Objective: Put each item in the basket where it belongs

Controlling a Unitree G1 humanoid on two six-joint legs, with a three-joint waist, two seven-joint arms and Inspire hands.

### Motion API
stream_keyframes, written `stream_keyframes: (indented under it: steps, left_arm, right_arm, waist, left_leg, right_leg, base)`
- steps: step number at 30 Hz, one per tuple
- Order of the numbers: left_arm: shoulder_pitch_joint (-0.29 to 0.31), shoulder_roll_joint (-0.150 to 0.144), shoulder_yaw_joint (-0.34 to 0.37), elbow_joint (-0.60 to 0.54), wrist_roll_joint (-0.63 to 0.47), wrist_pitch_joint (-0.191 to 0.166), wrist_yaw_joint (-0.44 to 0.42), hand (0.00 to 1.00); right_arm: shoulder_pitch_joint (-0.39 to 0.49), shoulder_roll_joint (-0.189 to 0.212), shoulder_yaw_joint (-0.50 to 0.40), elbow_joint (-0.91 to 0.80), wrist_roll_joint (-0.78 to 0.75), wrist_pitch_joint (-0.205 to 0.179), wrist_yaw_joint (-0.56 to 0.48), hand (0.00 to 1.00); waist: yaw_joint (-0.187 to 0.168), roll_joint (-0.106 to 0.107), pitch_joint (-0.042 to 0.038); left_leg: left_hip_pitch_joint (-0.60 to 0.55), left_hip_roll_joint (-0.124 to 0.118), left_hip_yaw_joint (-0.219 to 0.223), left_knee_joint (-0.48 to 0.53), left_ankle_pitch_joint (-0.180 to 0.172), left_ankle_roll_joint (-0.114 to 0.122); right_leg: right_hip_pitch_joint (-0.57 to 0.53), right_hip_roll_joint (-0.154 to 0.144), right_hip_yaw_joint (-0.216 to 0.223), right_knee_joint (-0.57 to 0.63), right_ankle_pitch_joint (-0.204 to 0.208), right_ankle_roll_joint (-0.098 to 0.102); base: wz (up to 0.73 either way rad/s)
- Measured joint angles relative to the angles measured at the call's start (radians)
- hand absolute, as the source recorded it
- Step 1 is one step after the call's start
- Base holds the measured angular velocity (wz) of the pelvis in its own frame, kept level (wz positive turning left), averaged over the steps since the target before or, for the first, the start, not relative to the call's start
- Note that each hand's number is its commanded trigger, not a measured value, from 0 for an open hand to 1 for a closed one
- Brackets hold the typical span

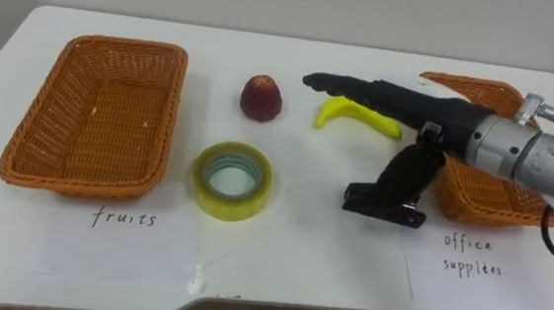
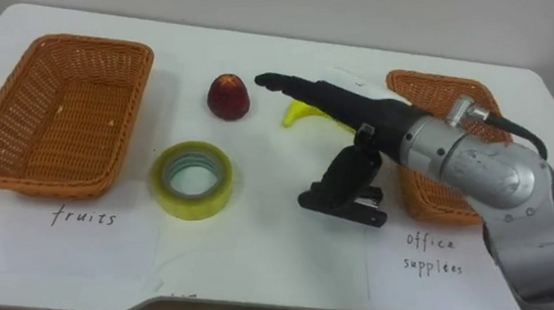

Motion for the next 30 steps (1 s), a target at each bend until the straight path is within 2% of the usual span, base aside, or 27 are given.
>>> stream_keyframes:
  steps: [4, 13, 19, 30]
  left_arm:
    - [-0.003, 0.000, -0.019, 0.000, 0.000, 0.000, 0.001, 0.00]
    - [-0.007, -0.007, -0.018, 0.009, 0.000, 0.005, 0.009, 0.00]
    - [-0.010, -0.009, -0.017, 0.011, 0.000, 0.004, 0.009, 0.00]
    - [-0.011, -0.009, -0.019, 0.019, 0.000, 0.005, -0.015, 0.00]
  right_arm:
    - [0.022, 0.016, 0.009, 0.009, -0.011, 0.002, 0.013, 0.00]
    - [0.055, 0.023, 0.009, 0.042, -0.044, 0.002, 0.013, 0.00]
    - [0.055, 0.053, 0.009, 0.074, -0.130, 0.000, 0.013, 0.00]
    - [0.061, 0.056, 0.009, 0.081, -0.193, 0.001, 0.012, 0.00]
  waist:
    - [0.005, 0.001, 0.0006]
    - [0.010, 0.005, 0.0027]
    - [0.013, 0.004, 0.0026]
    - [0.009, 0.007, 0.0015]
  left_leg:
    - [-0.002, 0.000, -0.001, 0.001, 0.000, 0.000]
    - [-0.003, 0.000, -0.003, 0.002, 0.000, 0.000]
    - [-0.003, 0.000, -0.003, 0.003, 0.000, 0.000]
    - [0.000, -0.001, -0.002, 0.005, 0.000, 0.000]
  right_leg:
    - [0.000, 0.000, 0.000, -0.001, 0.000, 0.000]
    - [0.000, 0.001, 0.000, 0.000, 0.000, 0.000]
    - [-0.002, 0.001, 0.001, 0.000, 0.000, 0.000]
    - [-0.003, 0.000, 0.003, 0.000, 0.000, 0.000]
  base:
    - [0.00]
    - [0.00]
    - [0.00]
    - [0.00]
